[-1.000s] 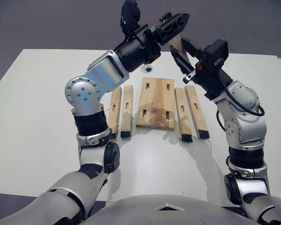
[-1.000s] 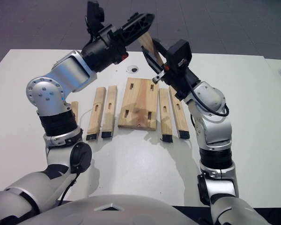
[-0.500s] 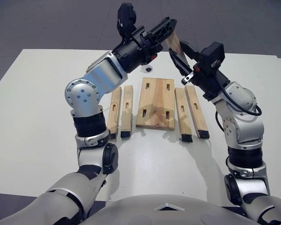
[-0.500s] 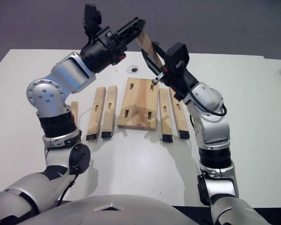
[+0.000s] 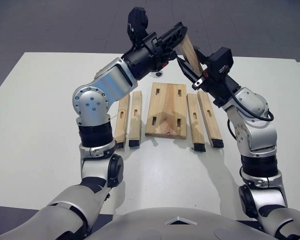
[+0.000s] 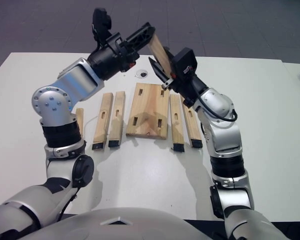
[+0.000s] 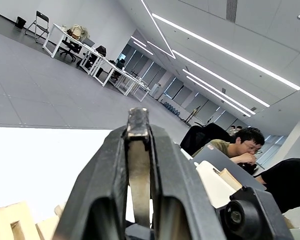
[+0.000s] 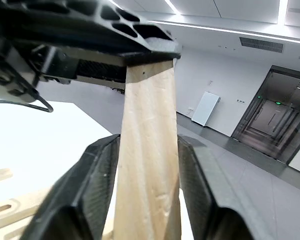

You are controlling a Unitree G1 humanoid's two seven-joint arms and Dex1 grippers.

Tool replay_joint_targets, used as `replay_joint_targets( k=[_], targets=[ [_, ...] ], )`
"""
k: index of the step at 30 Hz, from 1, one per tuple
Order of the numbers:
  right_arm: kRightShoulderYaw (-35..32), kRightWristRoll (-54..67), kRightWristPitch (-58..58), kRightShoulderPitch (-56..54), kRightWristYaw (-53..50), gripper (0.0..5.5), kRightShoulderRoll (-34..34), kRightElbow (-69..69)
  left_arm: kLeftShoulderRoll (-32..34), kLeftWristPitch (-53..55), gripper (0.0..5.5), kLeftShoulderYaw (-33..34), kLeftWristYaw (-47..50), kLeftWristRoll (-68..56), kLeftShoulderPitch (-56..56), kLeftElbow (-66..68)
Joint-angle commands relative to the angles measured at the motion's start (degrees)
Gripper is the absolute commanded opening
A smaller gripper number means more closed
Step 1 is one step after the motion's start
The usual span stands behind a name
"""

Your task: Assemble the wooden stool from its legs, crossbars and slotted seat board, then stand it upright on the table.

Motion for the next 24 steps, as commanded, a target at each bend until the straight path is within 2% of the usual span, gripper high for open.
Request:
replay_joint_targets(
  k=[1,3,6,12,19,24],
  targets=[
    [1.16,-2.31,0.46,1.75,0.79,2.78,-2.02,1.72,1.83,-5.69,0.43,0.02,-0.18,4.8,1.83,-1.63],
    [0.95,-4.03,0.32,4.0,0.64,3.05,-3.67,2.87,2.97,-9.13,0.43,1.44,0.17,7.09,2.84,-2.44],
    [-0.57,-5.35,0.07,7.06,-0.14,3.46,-5.02,4.33,8.17,-13.93,0.43,1.32,0.95,14.77,6.08,-4.51],
    [-5.93,-5.39,2.32,6.22,-7.43,4.33,-2.09,4.6,15.3,-20.59,0.43,0.71,1.84,28.1,17.61,-6.18],
    [-9.74,-4.46,4.88,3.24,-17.81,5.39,4.73,3.71,11.38,-23.23,0.43,-4.24,4.83,35.05,30.49,-12.93],
    [-12.61,-3.19,6.8,1.66,-22.02,5.4,7.23,4.26,8.57,-21.97,0.43,-4.9,6.59,35.16,35.02,-19.64]
  ],
)
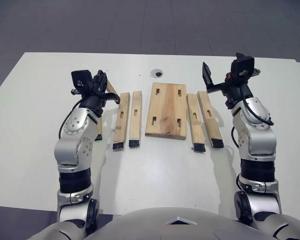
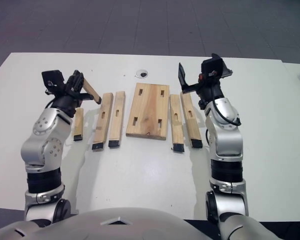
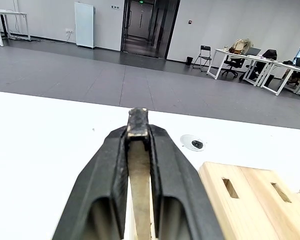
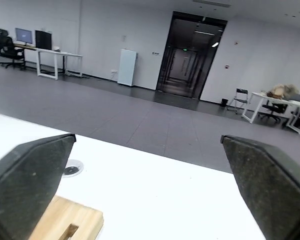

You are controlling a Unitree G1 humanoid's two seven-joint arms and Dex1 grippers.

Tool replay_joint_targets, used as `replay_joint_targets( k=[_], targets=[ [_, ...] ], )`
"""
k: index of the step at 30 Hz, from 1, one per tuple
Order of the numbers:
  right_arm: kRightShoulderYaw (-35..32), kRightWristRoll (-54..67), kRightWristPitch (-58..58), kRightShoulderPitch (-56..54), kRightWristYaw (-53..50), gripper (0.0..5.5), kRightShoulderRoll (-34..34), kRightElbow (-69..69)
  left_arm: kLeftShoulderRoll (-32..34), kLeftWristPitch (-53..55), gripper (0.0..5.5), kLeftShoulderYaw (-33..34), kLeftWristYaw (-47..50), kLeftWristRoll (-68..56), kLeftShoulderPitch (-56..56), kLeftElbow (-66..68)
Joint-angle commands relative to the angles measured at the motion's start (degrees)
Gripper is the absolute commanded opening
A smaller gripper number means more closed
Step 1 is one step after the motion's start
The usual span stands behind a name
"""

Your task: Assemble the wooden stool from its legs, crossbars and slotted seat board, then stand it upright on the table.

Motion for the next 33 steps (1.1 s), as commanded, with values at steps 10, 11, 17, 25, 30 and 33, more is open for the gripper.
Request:
replay_joint_targets(
  k=[10,11,17,25,30,33],
  targets=[
    [-1.24,0.65,2.81,0.11,-3.52,5.4,1.77,-1.45,-4.58,5.15,0.43,-4.01,2.4,0.97,7.64,-10.32],
    [-1.28,0.67,2.87,0.13,-3.62,5.4,1.82,-1.49,-4.49,5.24,0.43,-4.27,2.28,1.23,7.95,-10.24],
    [-1.41,0.85,3.43,0.95,-3.66,5.4,1.85,-2.12,-4.37,5.02,0.43,-3.77,2.42,2.09,8.76,-10.96],
    [-1.21,0.88,3.43,1.07,-3.62,5.4,1.95,-2.3,-3.86,3.91,0.43,-5.01,2.48,4.7,8.65,-10.98],
    [-1.44,1.16,3.48,1.48,-3.6,5.4,1.96,-2.78,-3.69,3.5,0.43,-4.86,2.05,6.07,9.26,-10.63],
    [-1.34,1.25,3.55,1.41,-3.47,5.4,1.92,-2.71,-3.86,3.06,0.43,-5.43,1.89,7.0,9.89,-10.24]
  ],
)
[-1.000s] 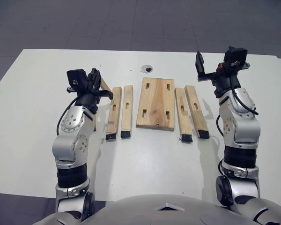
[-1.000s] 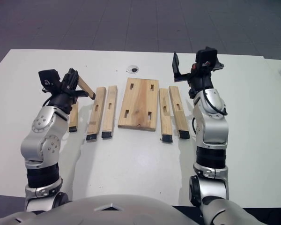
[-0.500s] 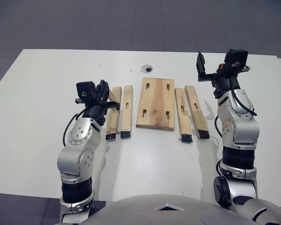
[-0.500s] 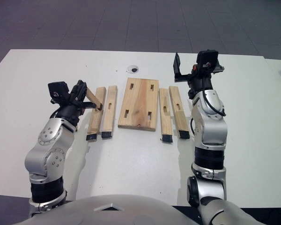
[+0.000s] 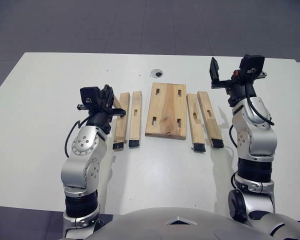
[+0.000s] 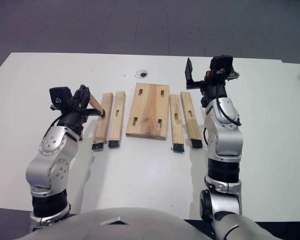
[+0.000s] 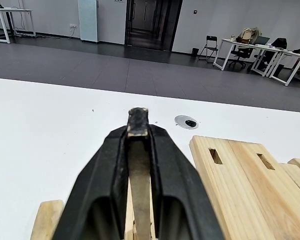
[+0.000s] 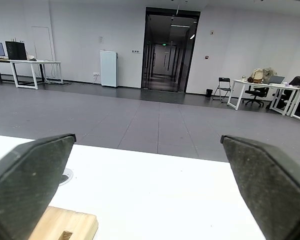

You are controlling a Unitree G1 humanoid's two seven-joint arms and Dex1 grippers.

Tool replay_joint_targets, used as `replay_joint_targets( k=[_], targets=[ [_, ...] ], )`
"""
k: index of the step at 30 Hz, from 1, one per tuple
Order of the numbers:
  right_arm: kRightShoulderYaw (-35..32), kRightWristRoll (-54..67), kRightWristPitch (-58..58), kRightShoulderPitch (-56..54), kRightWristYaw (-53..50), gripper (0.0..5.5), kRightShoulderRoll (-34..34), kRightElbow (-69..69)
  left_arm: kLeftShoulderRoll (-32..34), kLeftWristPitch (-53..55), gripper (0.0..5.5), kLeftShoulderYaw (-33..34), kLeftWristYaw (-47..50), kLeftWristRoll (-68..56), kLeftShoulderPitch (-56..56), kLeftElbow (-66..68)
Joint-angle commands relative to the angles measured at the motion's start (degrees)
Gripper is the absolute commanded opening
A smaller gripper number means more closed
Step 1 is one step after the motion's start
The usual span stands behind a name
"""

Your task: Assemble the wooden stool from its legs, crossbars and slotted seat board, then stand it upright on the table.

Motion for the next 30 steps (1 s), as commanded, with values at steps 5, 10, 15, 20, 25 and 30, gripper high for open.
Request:
replay_joint_targets(
  k=[5,10,15,20,25,30],
  targets=[
    [-0.37,0.36,1.09,0.2,-0.08,5.4,0.06,-0.45,0.07,-0.32,0.43,-1.01,-0.69,2.02,2.28,0.72],
    [-0.19,0.45,1.17,0.01,0.09,5.4,0.17,-0.39,-0.2,-2.98,0.43,-1.32,-1.23,3.81,4.32,3.61],
    [0.29,0.5,1.15,-1.33,0.82,5.4,-0.13,0.69,-1.74,-5.97,0.43,-1.05,-1.13,3.93,4.56,7.05],
    [0.42,0.47,0.93,-2.15,1.32,5.4,-0.28,1.49,-3.65,-6.62,0.43,0.6,-0.51,2.85,1.58,8.5],
    [0.55,0.3,1.04,-2.22,1.28,5.4,-0.04,1.4,-4.22,-7.0,0.43,0.39,-0.63,3.2,1.59,9.15],
    [0.24,0.26,1.46,-1.76,0.89,5.4,-0.05,0.51,-2.05,-6.7,0.43,-1.49,-1.91,5.69,4.55,8.74]
  ],
)
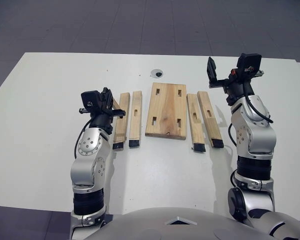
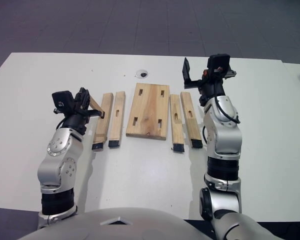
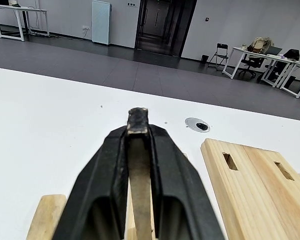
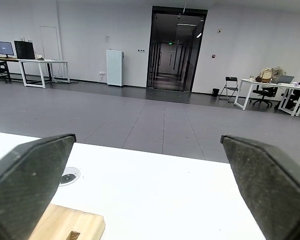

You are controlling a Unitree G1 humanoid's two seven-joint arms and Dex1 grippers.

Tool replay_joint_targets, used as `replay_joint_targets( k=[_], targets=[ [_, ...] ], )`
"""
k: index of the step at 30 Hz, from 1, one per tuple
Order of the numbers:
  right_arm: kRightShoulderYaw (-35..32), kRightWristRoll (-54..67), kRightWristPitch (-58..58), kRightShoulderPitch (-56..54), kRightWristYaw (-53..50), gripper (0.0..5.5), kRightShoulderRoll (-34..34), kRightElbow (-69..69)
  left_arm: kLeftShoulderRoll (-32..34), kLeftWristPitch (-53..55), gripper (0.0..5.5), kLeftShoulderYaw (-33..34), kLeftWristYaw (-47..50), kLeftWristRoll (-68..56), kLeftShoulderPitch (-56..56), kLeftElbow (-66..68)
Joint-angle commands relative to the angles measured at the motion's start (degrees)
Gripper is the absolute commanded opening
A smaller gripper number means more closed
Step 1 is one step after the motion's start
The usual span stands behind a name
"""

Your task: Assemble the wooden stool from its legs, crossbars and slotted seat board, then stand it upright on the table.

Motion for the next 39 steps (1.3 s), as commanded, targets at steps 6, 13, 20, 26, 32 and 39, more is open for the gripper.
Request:
replay_joint_targets(
  k=[6,13,20,26,32,39],
  targets=[
    [0.16,-0.13,1.68,-0.47,-0.72,5.4,0.06,-1.3,4.64,0.37,0.43,-2.96,-3.67,3.95,12.29,3.29],
    [0.89,-0.09,1.92,-1.81,-0.4,5.4,0.2,-0.26,5.97,1.66,0.43,-3.64,-4.09,5.54,10.9,11.85],
    [0.93,-0.12,1.2,-3.23,-0.21,5.4,0.15,1.03,5.37,3.32,0.43,-3.43,-4.11,4.4,4.61,13.77],
    [0.35,-0.1,0.83,-3.87,-0.23,5.4,-0.16,1.63,5.91,2.58,0.43,-3.76,-4.57,4.67,7.77,14.1],
    [0.37,-0.16,0.66,-4.17,-0.19,5.4,-0.13,1.43,6.14,1.76,0.43,-3.58,-4.42,4.83,9.94,12.89],
    [0.46,-0.27,0.87,-4.13,-0.14,5.4,-0.11,1.26,6.27,1.69,0.43,-4.32,-4.22,5.33,11.62,12.43]
  ],
)
